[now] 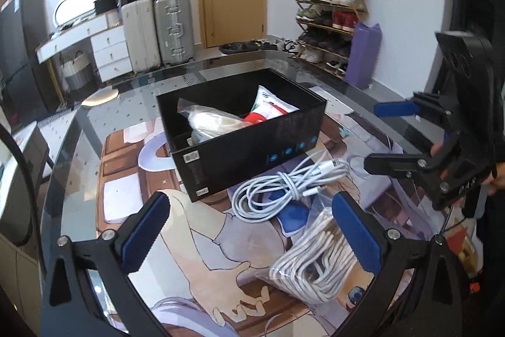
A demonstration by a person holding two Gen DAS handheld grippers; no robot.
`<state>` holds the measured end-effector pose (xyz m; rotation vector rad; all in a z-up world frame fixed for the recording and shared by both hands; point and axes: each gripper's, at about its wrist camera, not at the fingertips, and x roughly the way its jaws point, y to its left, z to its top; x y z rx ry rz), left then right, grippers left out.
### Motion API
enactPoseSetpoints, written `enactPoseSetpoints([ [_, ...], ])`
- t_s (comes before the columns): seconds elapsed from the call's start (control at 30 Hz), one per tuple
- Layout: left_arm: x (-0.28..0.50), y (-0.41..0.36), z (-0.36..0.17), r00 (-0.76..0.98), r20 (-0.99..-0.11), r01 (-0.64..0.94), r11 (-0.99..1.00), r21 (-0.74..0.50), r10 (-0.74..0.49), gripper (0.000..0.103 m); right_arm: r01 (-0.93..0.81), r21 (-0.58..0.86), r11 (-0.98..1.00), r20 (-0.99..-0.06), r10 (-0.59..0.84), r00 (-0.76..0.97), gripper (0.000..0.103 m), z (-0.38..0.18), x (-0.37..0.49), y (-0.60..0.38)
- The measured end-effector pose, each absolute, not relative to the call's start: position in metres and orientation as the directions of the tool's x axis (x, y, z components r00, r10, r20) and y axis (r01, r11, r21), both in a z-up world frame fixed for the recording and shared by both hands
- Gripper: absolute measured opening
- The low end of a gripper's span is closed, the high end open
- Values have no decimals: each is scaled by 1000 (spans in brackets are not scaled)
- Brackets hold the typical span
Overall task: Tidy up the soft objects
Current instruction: 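Move the left gripper to the second white rope bag while the right moves toward the white cable coil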
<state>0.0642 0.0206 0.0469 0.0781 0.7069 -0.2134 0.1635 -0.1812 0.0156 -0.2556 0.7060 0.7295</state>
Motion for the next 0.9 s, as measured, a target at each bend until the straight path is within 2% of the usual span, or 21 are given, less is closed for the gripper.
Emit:
enactPoseSetpoints([
  [0.23, 60, 15, 42, 722, -667, 254, 967, 7, -185, 103, -690, 28, 723, -674, 523, 521, 102, 15, 163, -182],
  [0.73, 46, -19, 23, 611, -734, 450, 893, 16, -295, 103, -690, 29, 723, -689, 515, 510, 102, 10, 164, -181],
  [0.9, 43, -30, 15, 581, -758, 491, 870, 36, -297, 103, -689, 28, 724, -695, 509, 507, 102, 7, 165, -180],
])
